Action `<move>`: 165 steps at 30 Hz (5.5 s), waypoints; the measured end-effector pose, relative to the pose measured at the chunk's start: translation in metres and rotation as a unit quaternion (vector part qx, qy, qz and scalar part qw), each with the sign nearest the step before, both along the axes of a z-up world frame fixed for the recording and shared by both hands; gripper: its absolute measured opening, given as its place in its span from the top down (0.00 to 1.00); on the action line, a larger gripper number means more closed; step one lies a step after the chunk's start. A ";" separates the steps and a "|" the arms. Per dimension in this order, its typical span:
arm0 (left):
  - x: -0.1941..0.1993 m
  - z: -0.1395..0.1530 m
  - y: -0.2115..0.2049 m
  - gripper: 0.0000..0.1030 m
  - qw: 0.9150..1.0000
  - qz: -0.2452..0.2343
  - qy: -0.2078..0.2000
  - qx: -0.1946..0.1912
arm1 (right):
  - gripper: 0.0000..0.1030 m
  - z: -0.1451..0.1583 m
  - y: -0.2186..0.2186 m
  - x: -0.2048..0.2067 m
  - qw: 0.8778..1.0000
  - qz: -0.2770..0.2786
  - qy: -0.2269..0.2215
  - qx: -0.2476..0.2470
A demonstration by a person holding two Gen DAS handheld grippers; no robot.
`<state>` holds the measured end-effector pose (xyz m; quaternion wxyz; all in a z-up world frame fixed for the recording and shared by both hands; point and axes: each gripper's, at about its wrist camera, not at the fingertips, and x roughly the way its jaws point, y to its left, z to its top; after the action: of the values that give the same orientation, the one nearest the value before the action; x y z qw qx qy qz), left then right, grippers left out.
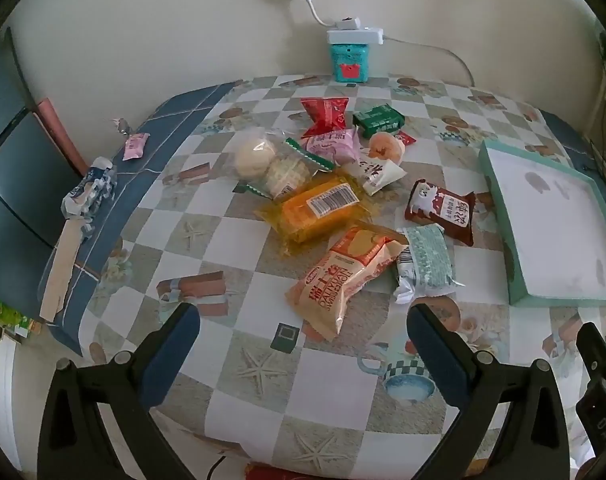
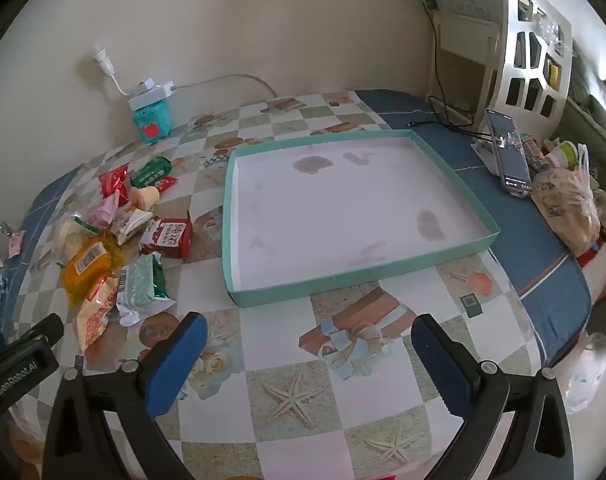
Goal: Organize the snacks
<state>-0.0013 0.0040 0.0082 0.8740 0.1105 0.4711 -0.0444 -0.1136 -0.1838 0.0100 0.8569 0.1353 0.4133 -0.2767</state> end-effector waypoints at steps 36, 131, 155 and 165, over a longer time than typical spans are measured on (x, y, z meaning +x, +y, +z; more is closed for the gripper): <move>-0.003 0.001 -0.001 0.00 1.000 -0.002 -0.007 0.007 | 0.00 -0.001 -0.001 0.000 1.000 0.000 -0.001 -0.005; 0.100 -0.077 0.054 0.00 0.988 0.056 0.091 -0.109 | 0.17 -0.086 0.082 0.156 0.969 0.220 0.095 0.056; 0.091 -0.079 0.029 0.00 0.991 0.019 0.098 -0.084 | 0.43 -0.085 0.065 0.142 0.963 0.246 0.074 0.077; 0.079 -0.075 0.012 0.00 0.988 -0.025 0.115 -0.103 | 0.43 -0.084 0.046 0.132 0.967 0.222 0.066 0.104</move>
<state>0.0782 0.0156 -0.0664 0.8196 0.0260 0.5580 -0.1269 0.0180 -0.1382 -0.0738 0.8487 0.1103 0.5154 -0.0434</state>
